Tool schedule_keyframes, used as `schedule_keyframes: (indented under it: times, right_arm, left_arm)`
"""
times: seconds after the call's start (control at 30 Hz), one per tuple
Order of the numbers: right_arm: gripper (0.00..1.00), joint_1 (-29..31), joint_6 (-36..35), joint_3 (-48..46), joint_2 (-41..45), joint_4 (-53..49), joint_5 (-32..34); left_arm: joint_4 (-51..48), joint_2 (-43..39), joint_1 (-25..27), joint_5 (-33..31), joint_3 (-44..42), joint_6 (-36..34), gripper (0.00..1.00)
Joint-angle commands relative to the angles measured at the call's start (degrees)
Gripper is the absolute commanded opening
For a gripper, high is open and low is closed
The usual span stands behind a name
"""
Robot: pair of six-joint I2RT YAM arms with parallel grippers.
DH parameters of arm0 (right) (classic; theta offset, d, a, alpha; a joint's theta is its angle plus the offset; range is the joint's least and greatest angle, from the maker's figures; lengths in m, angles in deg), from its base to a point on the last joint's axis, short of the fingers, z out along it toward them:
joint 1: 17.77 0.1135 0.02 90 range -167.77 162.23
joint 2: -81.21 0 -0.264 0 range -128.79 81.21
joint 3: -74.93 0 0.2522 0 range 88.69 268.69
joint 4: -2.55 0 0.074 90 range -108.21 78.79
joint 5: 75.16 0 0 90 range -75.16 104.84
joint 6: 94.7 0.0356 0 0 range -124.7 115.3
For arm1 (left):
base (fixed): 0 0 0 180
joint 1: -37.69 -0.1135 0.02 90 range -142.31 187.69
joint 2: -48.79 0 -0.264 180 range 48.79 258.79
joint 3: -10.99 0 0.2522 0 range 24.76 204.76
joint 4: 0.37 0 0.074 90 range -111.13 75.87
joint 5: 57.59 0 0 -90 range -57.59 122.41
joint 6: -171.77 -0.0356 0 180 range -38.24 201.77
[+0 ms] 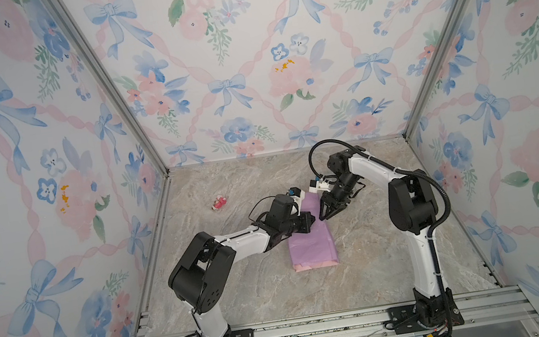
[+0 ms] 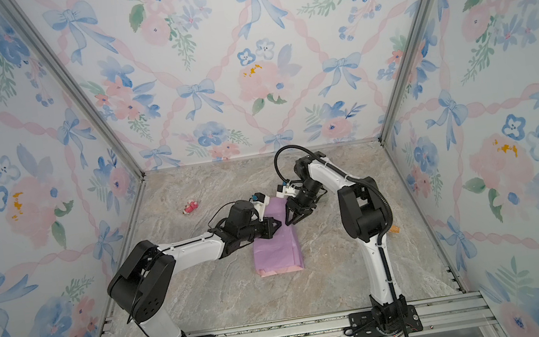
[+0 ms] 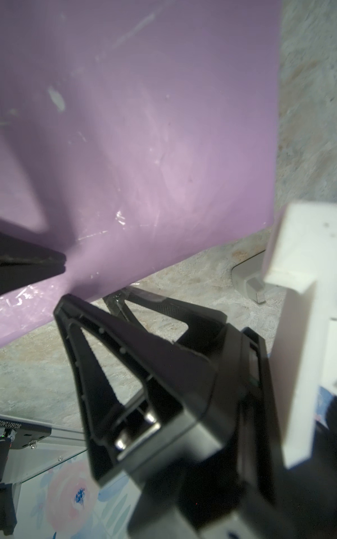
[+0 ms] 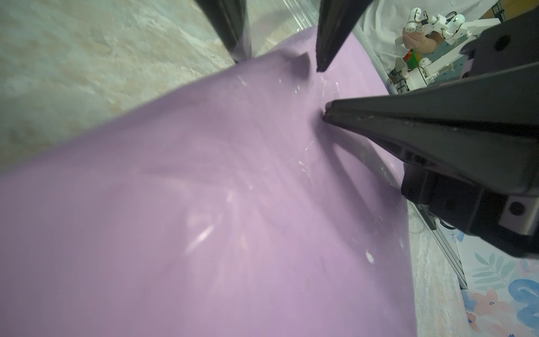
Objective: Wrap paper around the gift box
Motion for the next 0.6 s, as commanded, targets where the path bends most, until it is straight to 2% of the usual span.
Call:
schedule_keyframes:
  times: [0.0, 0.2, 0.43, 0.57]
  right_arm:
    - [0.39, 0.54, 0.63, -0.77, 0.2, -0.16, -0.38]
    - [0.31, 0.54, 1.25, -1.0, 0.36, 0.59, -0.12]
    - [0.26, 0.42, 1.95, -1.62, 0.67, 1.32, 0.02]
    - [0.27, 0.07, 2.2, -2.08, 1.18, 1.68, 0.06]
  left_arm:
    - [0.42, 0.31, 0.24, 0.83, 1.67, -0.56, 0.06]
    - [0.78, 0.35, 0.27, 1.05, 1.79, -0.47, 0.06]
    - [1.58, -0.08, 0.2, 0.77, 1.86, -0.25, 0.08]
    - [1.49, -2.1, -0.39, -0.77, 0.34, 0.35, 0.15]
